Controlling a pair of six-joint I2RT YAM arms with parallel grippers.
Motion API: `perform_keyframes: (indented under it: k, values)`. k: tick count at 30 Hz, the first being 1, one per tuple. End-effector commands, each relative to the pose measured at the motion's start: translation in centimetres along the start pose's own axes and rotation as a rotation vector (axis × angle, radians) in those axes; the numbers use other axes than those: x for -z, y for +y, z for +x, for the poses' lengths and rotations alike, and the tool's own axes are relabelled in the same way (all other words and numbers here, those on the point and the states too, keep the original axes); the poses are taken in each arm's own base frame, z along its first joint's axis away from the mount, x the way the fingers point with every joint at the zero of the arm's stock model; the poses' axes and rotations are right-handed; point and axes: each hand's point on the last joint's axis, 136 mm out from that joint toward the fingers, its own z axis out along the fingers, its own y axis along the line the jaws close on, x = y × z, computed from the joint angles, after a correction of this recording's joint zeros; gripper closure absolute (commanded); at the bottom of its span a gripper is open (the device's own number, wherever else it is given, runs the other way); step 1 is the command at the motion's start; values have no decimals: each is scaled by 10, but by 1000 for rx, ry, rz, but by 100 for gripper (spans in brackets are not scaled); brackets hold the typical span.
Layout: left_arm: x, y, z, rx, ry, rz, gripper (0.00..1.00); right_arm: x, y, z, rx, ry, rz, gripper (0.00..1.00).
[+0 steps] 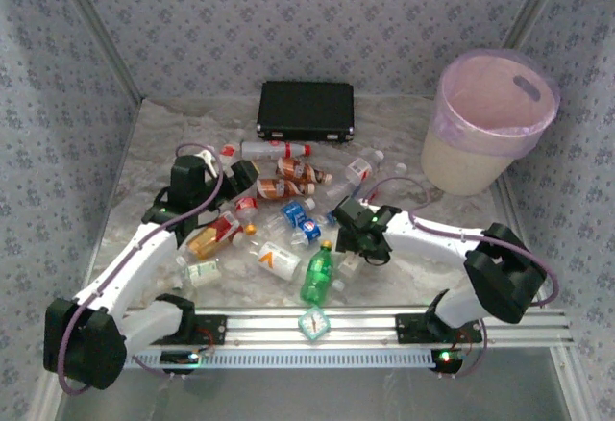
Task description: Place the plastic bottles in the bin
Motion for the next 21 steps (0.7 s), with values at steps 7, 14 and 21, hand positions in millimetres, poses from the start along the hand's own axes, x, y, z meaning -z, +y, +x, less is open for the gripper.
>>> perform_keyframes:
  k: [7, 14, 21]
  values:
    - [-8, -13, -6, 12, 1, 38, 5, 24, -22, -6, 26, -39, 59, 45]
    - [-15, -23, -13, 7, -3, 58, 4, 115, -27, -46, 153, -213, -2, 49]
    - [-23, -27, -9, 17, 32, 73, 4, 223, -25, -136, 177, -487, -135, 52]
